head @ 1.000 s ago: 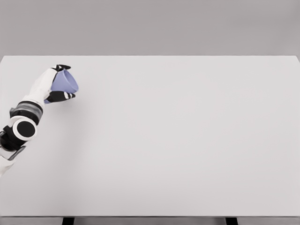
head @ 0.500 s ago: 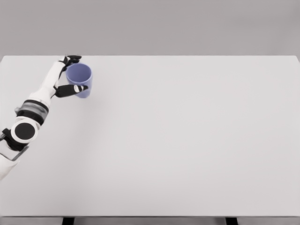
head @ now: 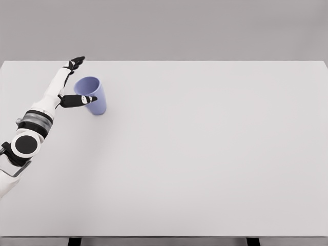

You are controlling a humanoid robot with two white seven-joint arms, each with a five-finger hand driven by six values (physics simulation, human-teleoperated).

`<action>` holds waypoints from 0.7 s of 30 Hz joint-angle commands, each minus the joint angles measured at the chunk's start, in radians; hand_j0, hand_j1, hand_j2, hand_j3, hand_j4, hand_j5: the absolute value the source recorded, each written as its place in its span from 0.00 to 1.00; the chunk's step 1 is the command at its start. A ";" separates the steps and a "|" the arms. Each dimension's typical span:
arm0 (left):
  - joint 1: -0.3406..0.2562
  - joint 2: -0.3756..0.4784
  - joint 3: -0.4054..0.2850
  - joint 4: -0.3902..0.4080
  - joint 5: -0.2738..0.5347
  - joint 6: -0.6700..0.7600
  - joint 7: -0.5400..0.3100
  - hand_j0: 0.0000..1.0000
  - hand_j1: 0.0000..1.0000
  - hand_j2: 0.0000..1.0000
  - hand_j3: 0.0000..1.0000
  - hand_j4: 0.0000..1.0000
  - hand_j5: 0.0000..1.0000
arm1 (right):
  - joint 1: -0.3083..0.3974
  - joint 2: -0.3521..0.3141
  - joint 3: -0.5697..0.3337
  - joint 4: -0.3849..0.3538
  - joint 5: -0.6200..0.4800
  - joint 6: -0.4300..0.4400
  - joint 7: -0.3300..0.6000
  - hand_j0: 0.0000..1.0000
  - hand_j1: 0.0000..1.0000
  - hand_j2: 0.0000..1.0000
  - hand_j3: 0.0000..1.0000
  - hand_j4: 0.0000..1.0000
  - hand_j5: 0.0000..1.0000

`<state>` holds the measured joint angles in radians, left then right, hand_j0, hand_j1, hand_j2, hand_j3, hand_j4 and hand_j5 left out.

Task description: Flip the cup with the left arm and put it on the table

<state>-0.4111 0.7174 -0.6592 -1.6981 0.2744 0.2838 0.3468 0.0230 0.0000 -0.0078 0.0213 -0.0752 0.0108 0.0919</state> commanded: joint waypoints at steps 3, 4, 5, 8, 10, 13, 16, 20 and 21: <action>0.000 0.010 0.000 -0.008 -0.009 0.000 0.000 1.00 1.00 1.00 1.00 1.00 1.00 | 0.000 0.000 0.000 0.000 0.000 0.000 0.000 1.00 1.00 1.00 1.00 1.00 1.00; -0.002 0.010 0.001 -0.009 -0.009 0.000 0.000 1.00 1.00 1.00 1.00 1.00 1.00 | 0.002 0.000 0.000 0.000 0.000 0.000 0.000 1.00 1.00 1.00 1.00 1.00 1.00; -0.002 0.010 0.001 -0.014 -0.007 0.000 0.000 1.00 1.00 1.00 1.00 1.00 1.00 | 0.000 0.000 0.000 0.000 0.000 0.000 0.000 1.00 1.00 1.00 1.00 1.00 1.00; 0.005 0.010 0.000 -0.018 -0.007 -0.002 0.000 1.00 1.00 1.00 1.00 1.00 1.00 | 0.002 0.000 0.000 0.000 0.000 0.000 0.000 1.00 1.00 1.00 1.00 1.00 1.00; 0.009 0.013 0.000 -0.038 -0.007 -0.002 0.000 1.00 1.00 1.00 1.00 1.00 1.00 | 0.002 0.000 0.000 0.000 0.000 0.000 0.000 1.00 1.00 1.00 1.00 1.00 1.00; 0.015 0.017 0.000 -0.063 -0.007 -0.002 0.000 1.00 1.00 1.00 1.00 1.00 1.00 | 0.002 0.000 0.000 0.000 0.000 0.000 0.000 1.00 1.00 1.00 1.00 1.00 1.00; 0.028 0.043 0.000 -0.090 -0.006 -0.002 0.000 1.00 1.00 1.00 1.00 1.00 1.00 | 0.002 0.000 0.000 0.000 0.000 0.000 0.000 1.00 1.00 1.00 1.00 1.00 1.00; 0.035 0.066 0.001 -0.103 -0.006 -0.003 0.000 1.00 1.00 1.00 1.00 1.00 1.00 | 0.000 0.000 0.000 0.000 0.000 0.000 0.000 1.00 1.00 1.00 1.00 1.00 1.00; 0.035 0.083 0.001 -0.103 -0.006 -0.006 0.000 1.00 1.00 1.00 1.00 1.00 1.00 | 0.002 0.000 0.000 0.000 0.000 0.000 0.000 1.00 1.00 1.00 1.00 1.00 1.00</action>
<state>-0.3758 0.7807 -0.6586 -1.7941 0.2735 0.2766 0.3463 0.0230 0.0000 -0.0078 0.0213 -0.0753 0.0108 0.0919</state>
